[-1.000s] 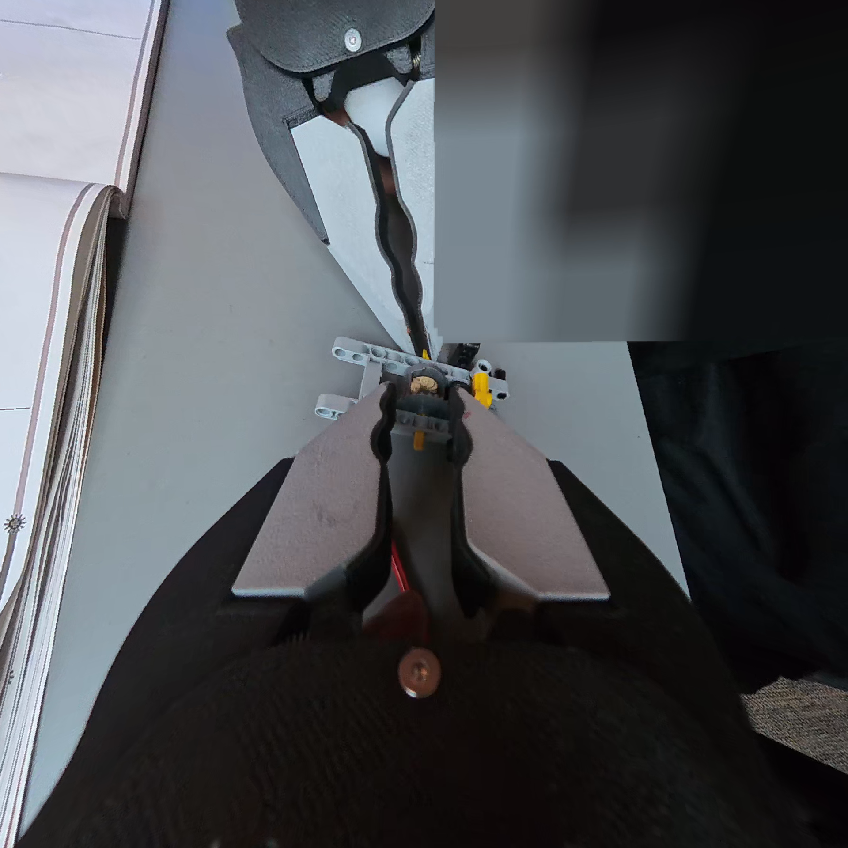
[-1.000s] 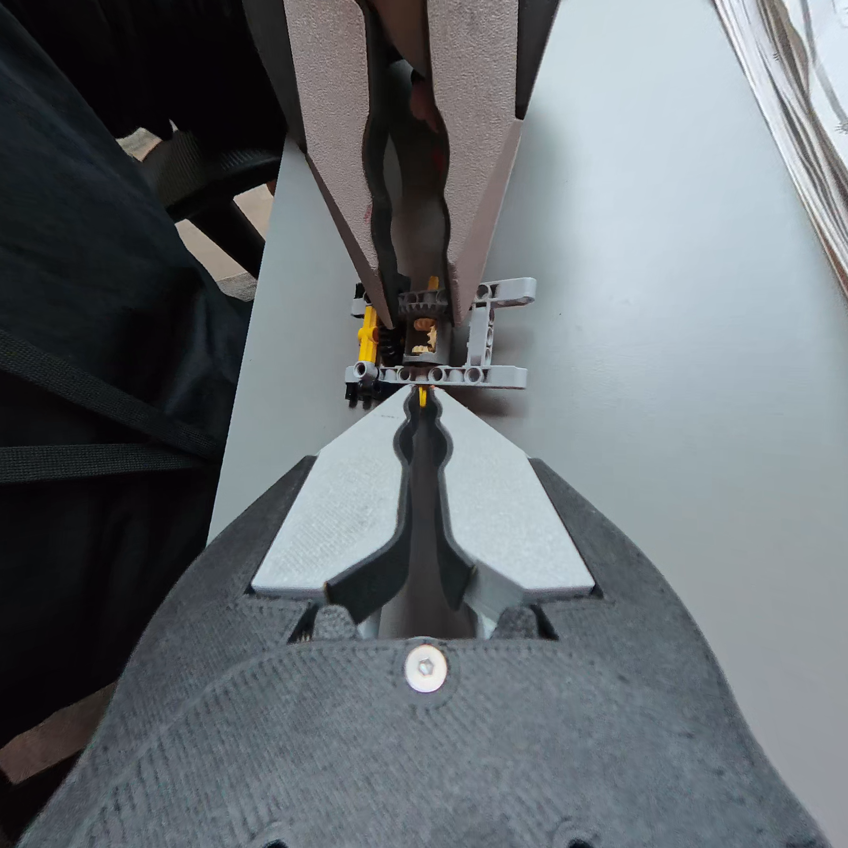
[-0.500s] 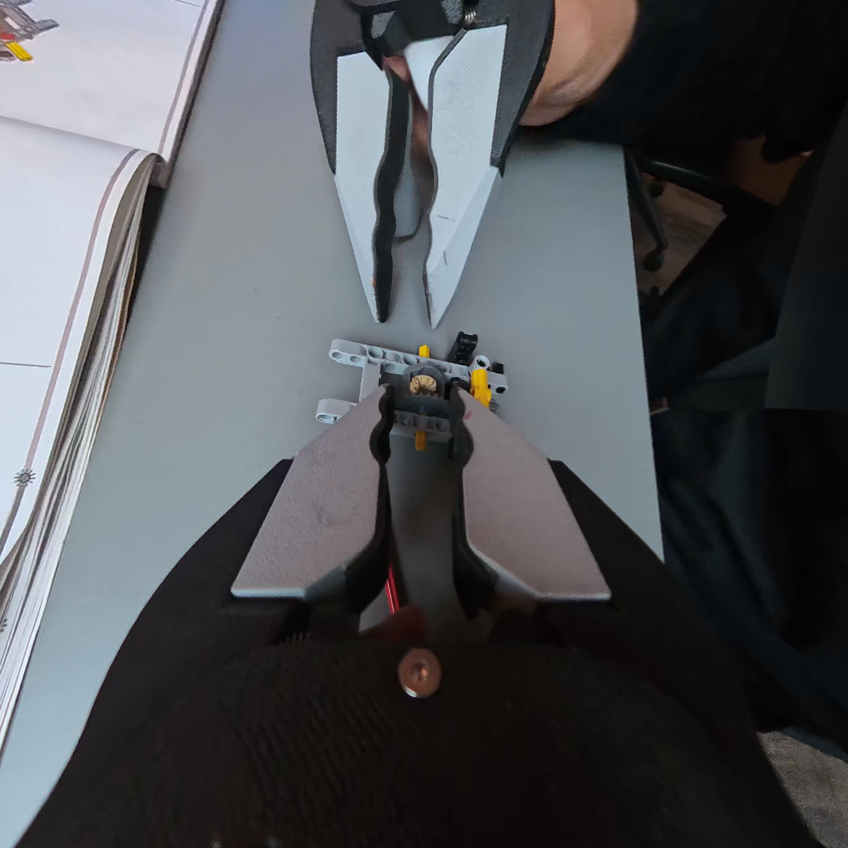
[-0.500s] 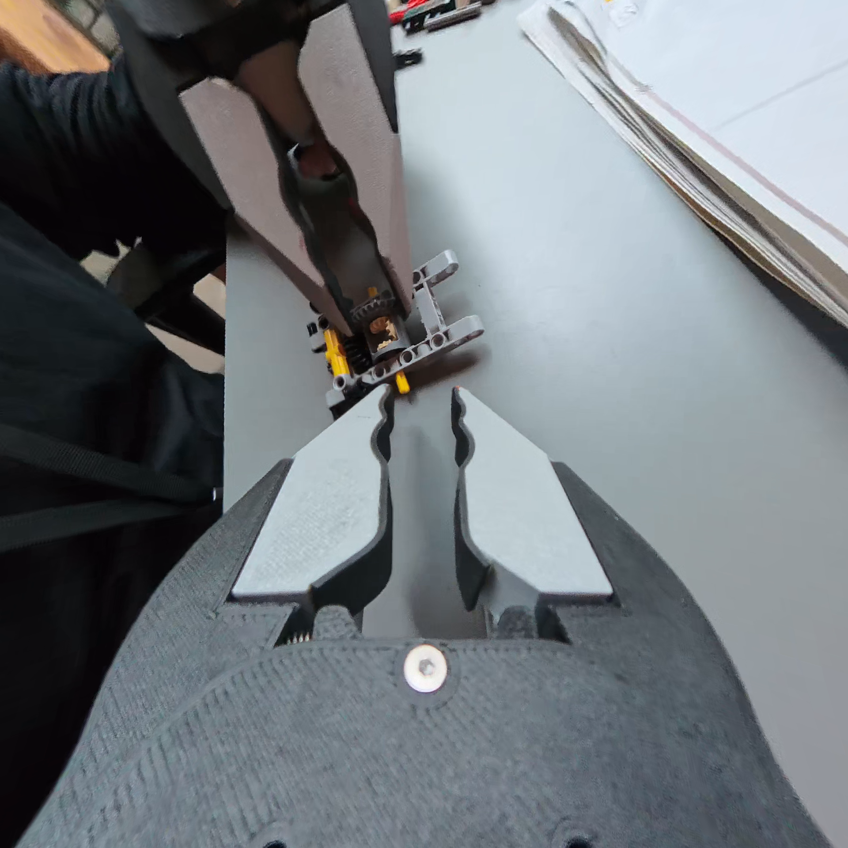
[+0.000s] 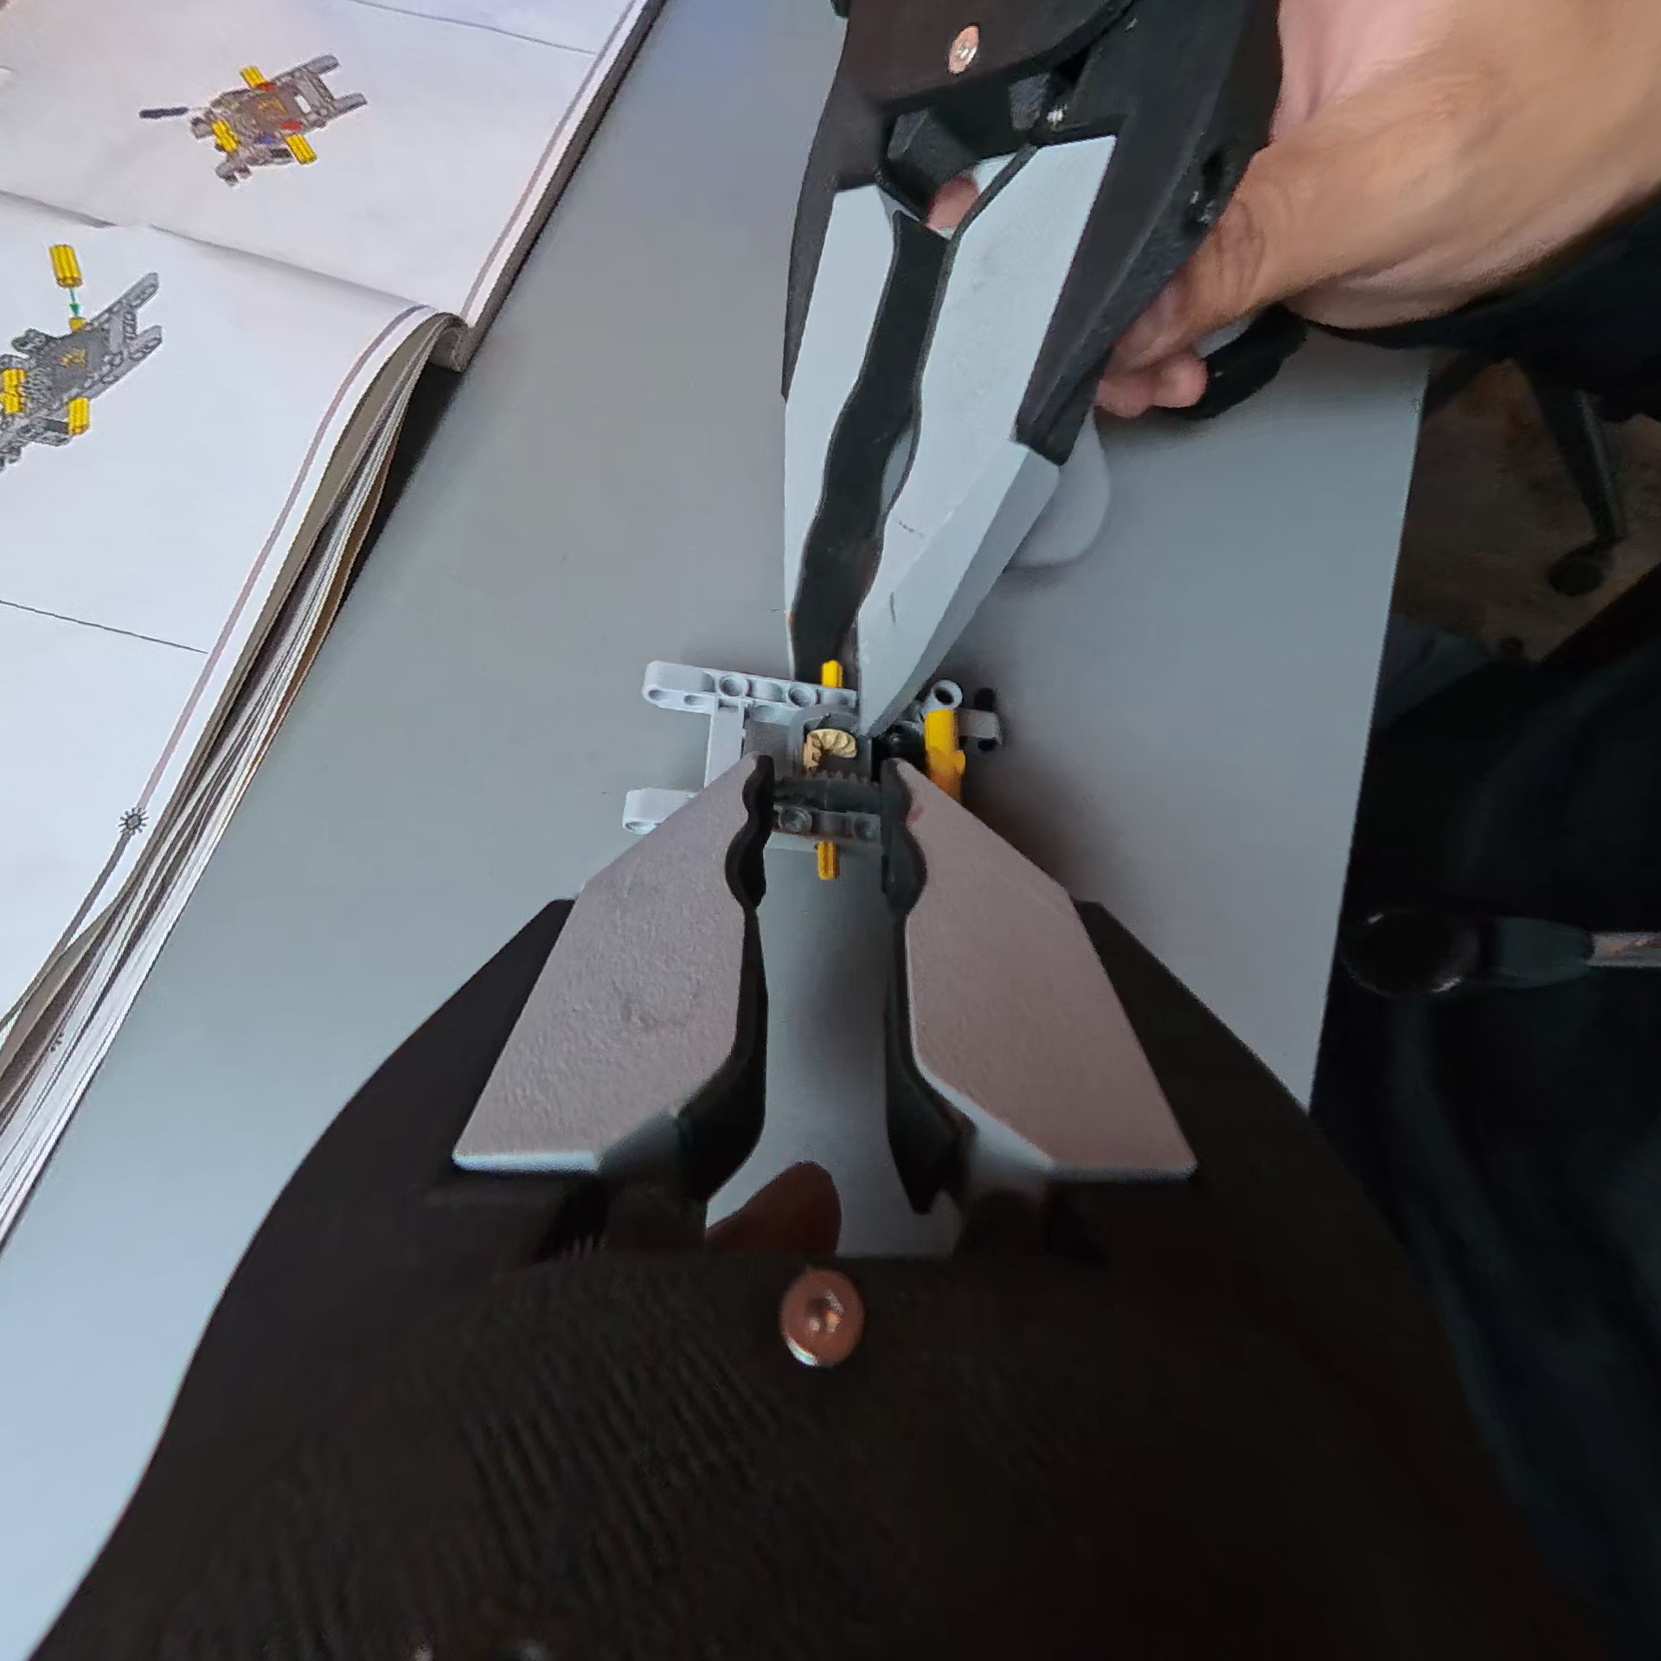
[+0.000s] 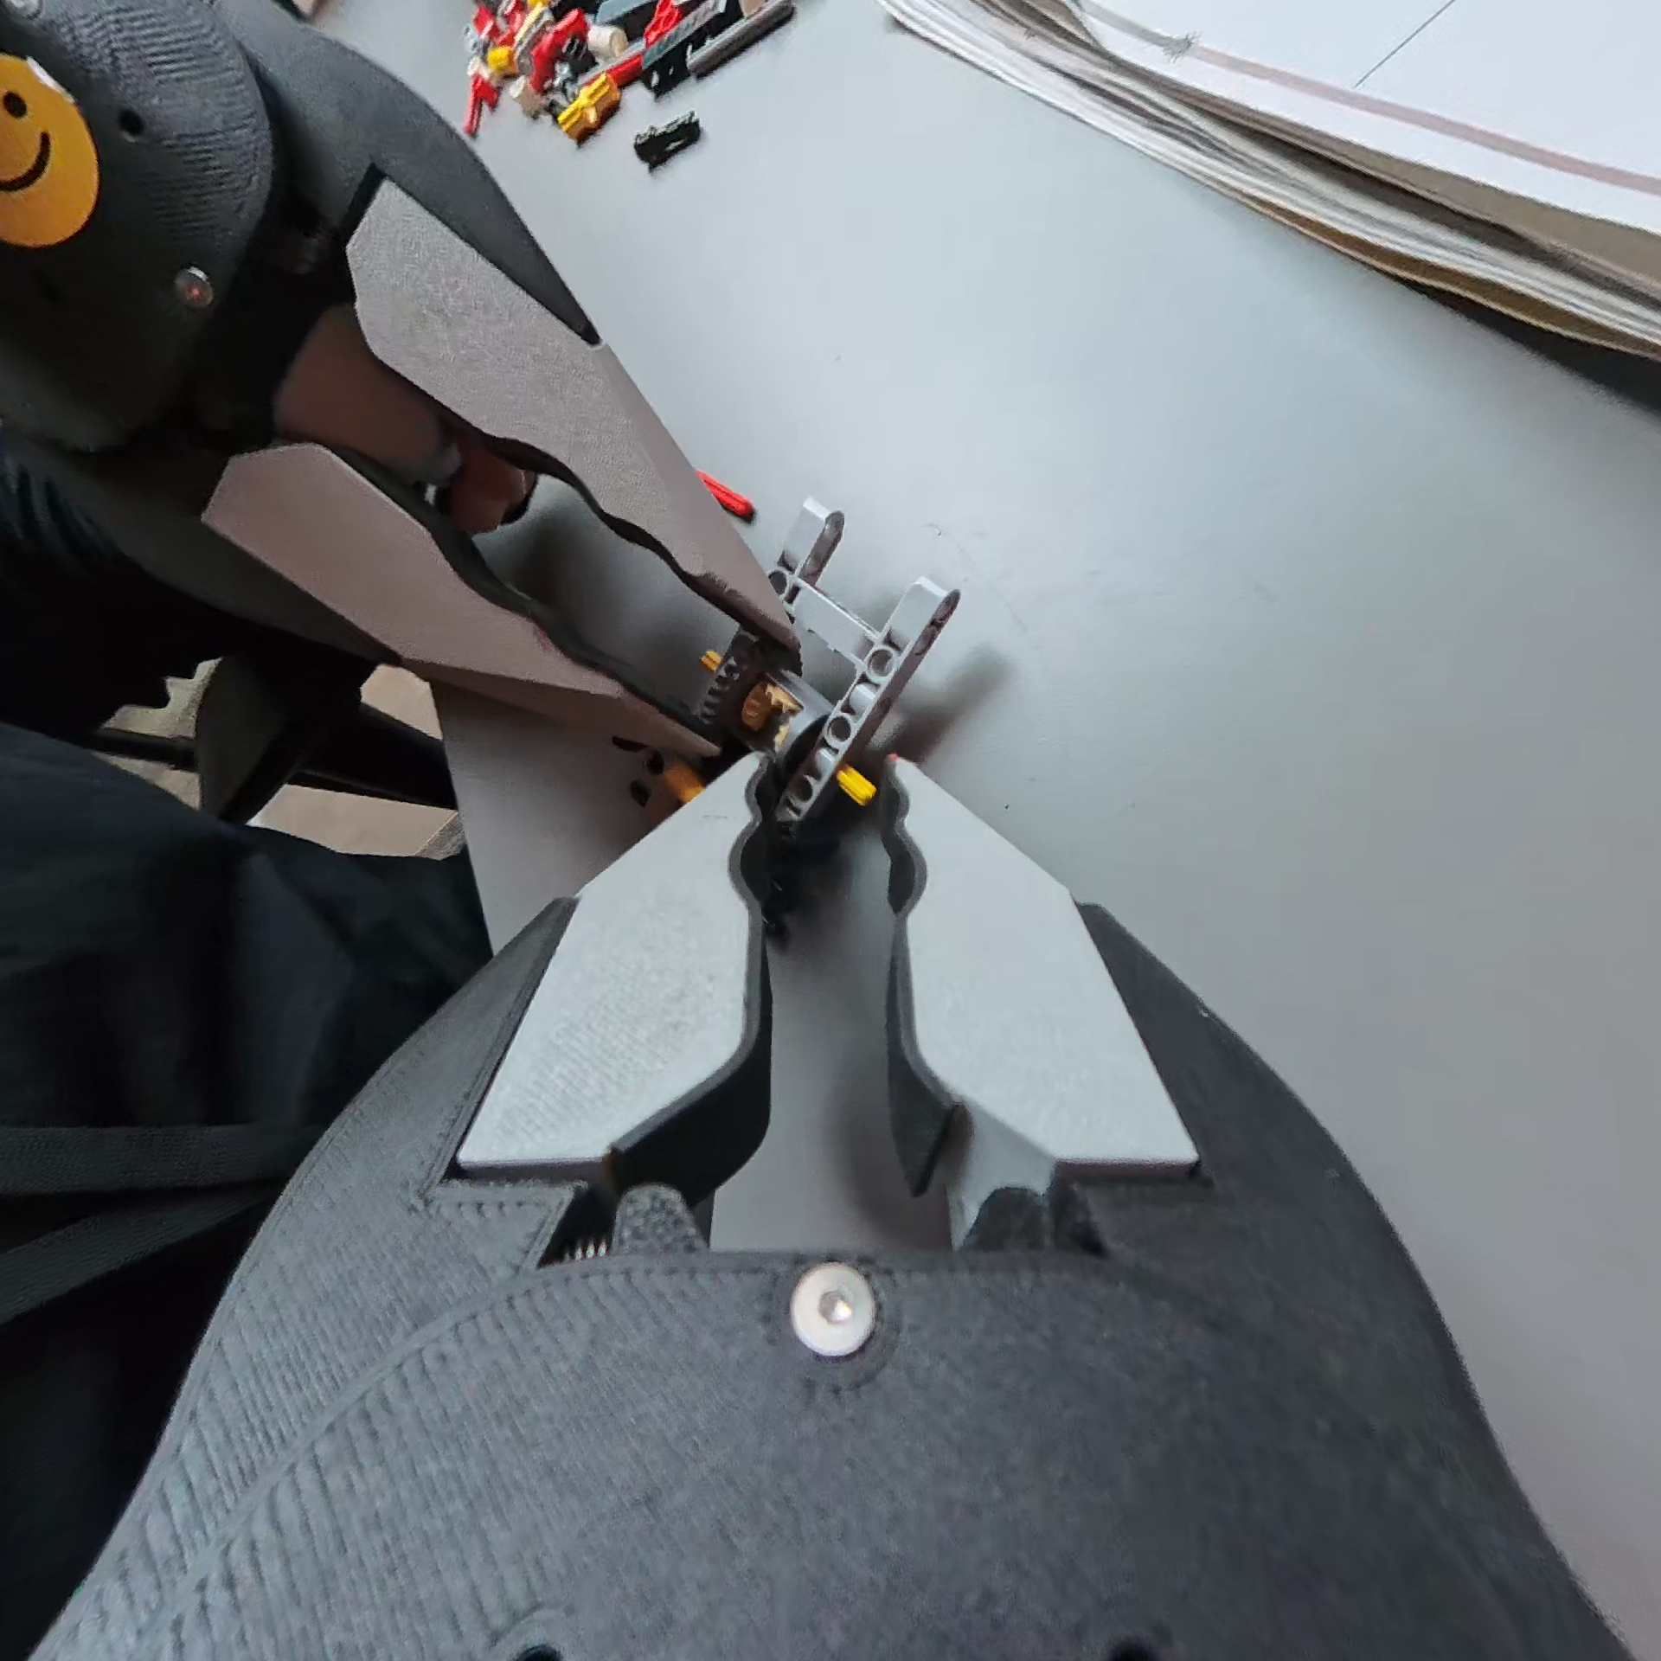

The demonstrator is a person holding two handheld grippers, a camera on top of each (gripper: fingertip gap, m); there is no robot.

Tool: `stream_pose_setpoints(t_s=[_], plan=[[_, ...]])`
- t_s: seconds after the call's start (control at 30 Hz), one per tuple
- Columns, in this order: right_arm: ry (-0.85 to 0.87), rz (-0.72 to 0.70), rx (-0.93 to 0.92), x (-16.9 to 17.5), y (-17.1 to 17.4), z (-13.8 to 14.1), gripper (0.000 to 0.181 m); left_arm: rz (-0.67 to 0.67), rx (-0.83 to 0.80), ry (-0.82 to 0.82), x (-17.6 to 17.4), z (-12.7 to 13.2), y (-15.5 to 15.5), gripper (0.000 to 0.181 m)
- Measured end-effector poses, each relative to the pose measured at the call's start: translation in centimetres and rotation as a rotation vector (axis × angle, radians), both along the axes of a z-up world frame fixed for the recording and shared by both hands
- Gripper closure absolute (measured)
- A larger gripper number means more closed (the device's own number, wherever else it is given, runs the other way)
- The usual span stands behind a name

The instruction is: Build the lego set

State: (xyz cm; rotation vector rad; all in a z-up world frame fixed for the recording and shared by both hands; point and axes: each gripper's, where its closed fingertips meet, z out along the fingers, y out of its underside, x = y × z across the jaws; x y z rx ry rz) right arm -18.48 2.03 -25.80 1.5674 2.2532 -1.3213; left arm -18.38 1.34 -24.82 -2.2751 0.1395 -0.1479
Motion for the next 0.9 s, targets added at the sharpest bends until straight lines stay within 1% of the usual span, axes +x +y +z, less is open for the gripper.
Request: stream_pose_setpoints(t_s=[0.13, 0.33, 0.4, 0.43, 0.57, 0.63, 0.7, 0.8, 0.9], plan=[[0.022, -0.031, 0.051, -0.3, -0.1, 0.1, 0.165, 0.028, 0.006, 0.014, 0.1, 0.0, 0.1, 0.161], [0.005, -0.057, 0.097, -0.4, -0.3, -0.1, 0.165, 0.053, 0.024, 0.047, 0.3, 0.1, 0.2, 0.163], [-0.003, -0.052, 0.118, -0.2, -0.5, -0.3, 0.165, 0.047, 0.037, 0.069, 0.4, 0.2, 0.4, 0.17], [-0.001, -0.049, 0.125, -0.2, -0.5, -0.3, 0.166, 0.023, 0.045, 0.058, 0.9, 0.3, 0.3, 0.181], [0.013, -0.051, 0.13, -0.3, -0.4, -0.3, 0.166, 0.008, 0.06, 0.01, 1.3, 0.7, 0.1, 0.181], [0.02, -0.057, 0.125, -0.4, -0.1, -0.3, 0.166, 0.005, 0.065, -0.003, 1.4, 1.1, -0.4, 0.167], [0.038, -0.046, 0.106, -0.4, -0.1, -0.1, 0.166, 0.03, 0.075, -0.015, 1.0, 1.6, -1.0, 0.154], [0.011, -0.042, 0.05, -0.3, 0.2, -0.2, 0.166, 0.063, 0.059, -0.046, 0.4, 1.4, -1.7, 0.14], [0.014, -0.043, -0.039, -0.4, 0.4, 0.3, 0.167, 0.072, 0.035, -0.068, 0.1, 0.7, -1.7, 0.139]])
